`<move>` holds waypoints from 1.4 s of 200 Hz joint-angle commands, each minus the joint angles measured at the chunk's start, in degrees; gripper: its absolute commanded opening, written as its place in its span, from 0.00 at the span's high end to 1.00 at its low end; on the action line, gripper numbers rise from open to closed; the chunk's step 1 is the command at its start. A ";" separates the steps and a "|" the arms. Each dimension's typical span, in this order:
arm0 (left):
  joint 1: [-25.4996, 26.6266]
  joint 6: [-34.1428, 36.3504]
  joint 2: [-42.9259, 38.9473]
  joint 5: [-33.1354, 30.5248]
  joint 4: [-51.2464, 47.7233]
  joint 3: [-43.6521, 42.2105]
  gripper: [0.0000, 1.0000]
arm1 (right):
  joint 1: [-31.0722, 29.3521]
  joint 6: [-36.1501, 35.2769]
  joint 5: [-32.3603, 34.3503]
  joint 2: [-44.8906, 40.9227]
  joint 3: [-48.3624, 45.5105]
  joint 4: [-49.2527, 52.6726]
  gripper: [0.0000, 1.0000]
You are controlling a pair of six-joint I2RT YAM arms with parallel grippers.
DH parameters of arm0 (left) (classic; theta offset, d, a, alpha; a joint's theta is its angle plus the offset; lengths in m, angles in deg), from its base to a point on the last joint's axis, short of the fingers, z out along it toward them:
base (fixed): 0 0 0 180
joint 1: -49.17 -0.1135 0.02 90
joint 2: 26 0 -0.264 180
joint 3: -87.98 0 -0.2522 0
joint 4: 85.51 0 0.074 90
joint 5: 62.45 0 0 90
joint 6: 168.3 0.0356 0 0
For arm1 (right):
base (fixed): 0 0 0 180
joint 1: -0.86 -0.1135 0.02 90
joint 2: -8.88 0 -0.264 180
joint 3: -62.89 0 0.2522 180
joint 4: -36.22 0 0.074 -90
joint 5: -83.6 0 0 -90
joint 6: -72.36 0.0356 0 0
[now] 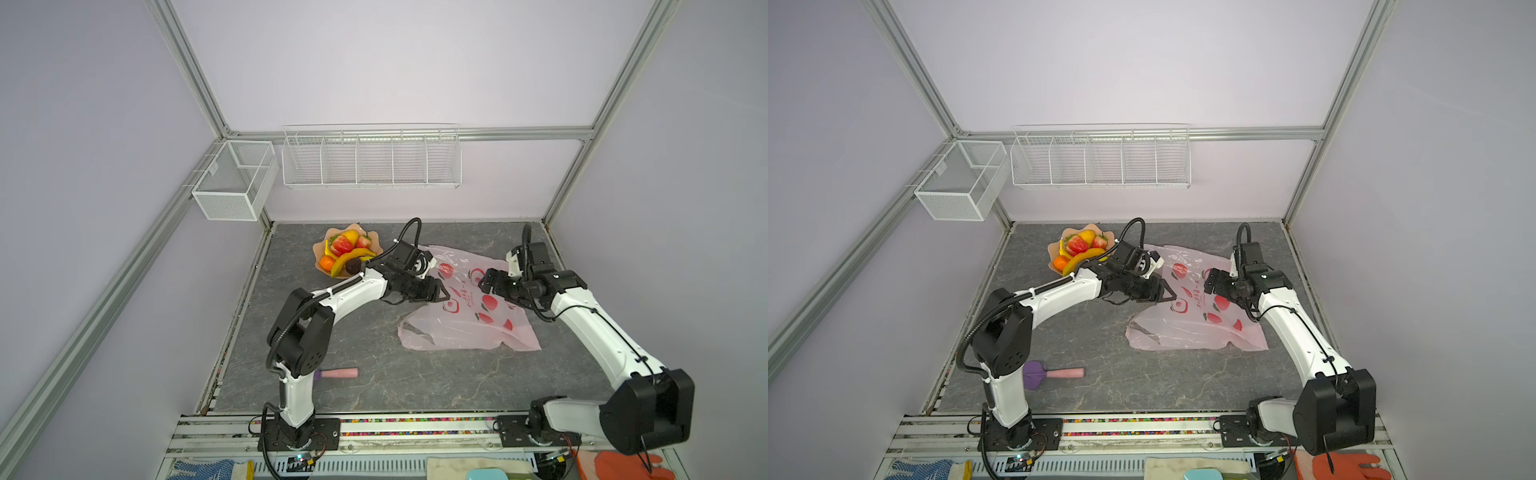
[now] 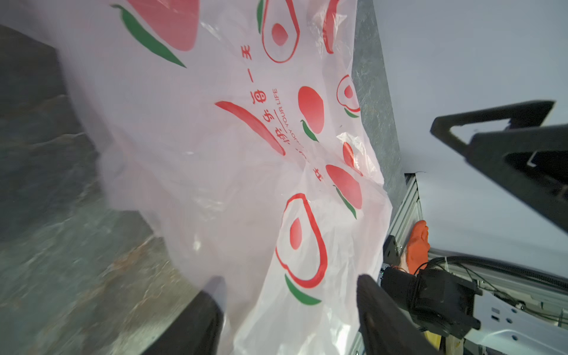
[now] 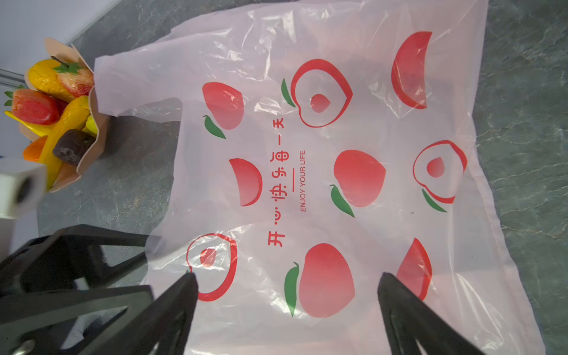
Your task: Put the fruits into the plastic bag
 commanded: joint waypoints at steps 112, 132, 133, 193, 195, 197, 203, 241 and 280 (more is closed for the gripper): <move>-19.51 1.90 -37.66 -21.97 -2.63 -11.19 0.17 | -33.05 4.02 36.14 41.68 42.47 24.49 0.01; -19.57 2.60 -38.38 -22.34 -3.92 -10.22 0.17 | -34.94 3.68 39.43 45.79 45.48 24.96 0.01; -19.56 2.60 -38.40 -22.33 -3.97 -10.20 0.17 | -35.01 3.66 39.66 45.96 45.59 24.98 0.01; -19.57 3.33 -39.04 -22.66 -5.28 -9.76 0.17 | -35.26 4.78 45.33 53.37 47.93 24.96 0.06; -19.55 3.42 -39.04 -22.67 -5.33 -9.78 0.17 | -35.26 4.73 45.34 53.55 48.04 24.92 0.07; -19.57 3.53 -39.09 -22.63 -5.39 -9.68 0.17 | -35.19 4.70 45.34 53.77 48.24 24.95 0.07; -19.59 3.78 -39.04 -22.80 -5.59 -9.65 0.17 | -35.23 4.63 45.25 54.35 48.62 25.27 0.08; -19.58 4.71 -39.30 -23.11 -6.32 -9.36 0.17 | -34.51 6.78 46.65 55.54 48.08 27.00 0.12; -19.61 5.23 -39.47 -23.37 -6.23 -9.53 0.17 | -33.61 7.62 47.63 54.09 45.69 26.53 0.19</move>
